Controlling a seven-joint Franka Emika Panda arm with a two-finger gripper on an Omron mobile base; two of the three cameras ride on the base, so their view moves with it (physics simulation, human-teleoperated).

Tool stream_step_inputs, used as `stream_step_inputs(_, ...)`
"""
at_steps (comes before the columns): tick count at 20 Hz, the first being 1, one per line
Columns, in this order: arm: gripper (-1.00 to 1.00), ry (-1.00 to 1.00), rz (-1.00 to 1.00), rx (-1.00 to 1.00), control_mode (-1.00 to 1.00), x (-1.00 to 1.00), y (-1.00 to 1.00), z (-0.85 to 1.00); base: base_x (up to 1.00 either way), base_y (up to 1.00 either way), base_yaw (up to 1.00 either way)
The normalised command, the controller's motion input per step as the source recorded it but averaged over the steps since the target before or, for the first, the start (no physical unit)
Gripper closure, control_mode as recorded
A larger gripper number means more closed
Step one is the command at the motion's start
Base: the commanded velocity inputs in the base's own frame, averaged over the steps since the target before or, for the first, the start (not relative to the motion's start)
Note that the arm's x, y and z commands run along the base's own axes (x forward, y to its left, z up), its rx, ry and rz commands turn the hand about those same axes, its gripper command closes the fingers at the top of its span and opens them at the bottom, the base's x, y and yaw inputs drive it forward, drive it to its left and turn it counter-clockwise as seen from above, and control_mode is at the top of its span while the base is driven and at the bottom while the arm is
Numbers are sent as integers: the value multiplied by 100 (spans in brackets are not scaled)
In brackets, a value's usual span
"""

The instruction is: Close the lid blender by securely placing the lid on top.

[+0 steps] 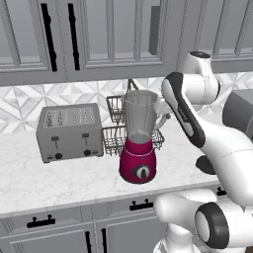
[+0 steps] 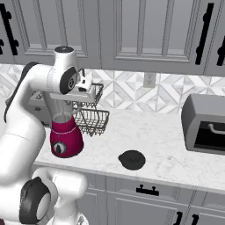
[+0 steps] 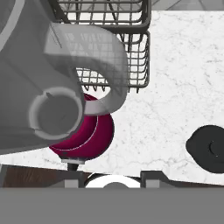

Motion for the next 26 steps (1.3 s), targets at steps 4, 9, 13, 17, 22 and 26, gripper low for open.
stream_step_inputs(4, -100, 0, 0, 1, -100, -1, -9, 0, 0, 0, 0)
stream_step_inputs(9, -100, 0, -3, 1, -100, -14, -39, -19, 0, 0, 0)
stream_step_inputs(13, -100, 0, -5, 0, -100, -38, -58, -39, 0, 0, 0)
stream_step_inputs(17, -100, 0, -2, 0, -100, -41, -77, -36, 0, 0, 0)
stream_step_inputs(22, -100, 0, -4, -1, -100, -23, -67, -28, 0, 0, 0)
stream_step_inputs(26, -100, 0, -4, -7, -100, -5, -45, -22, 0, 0, 0)
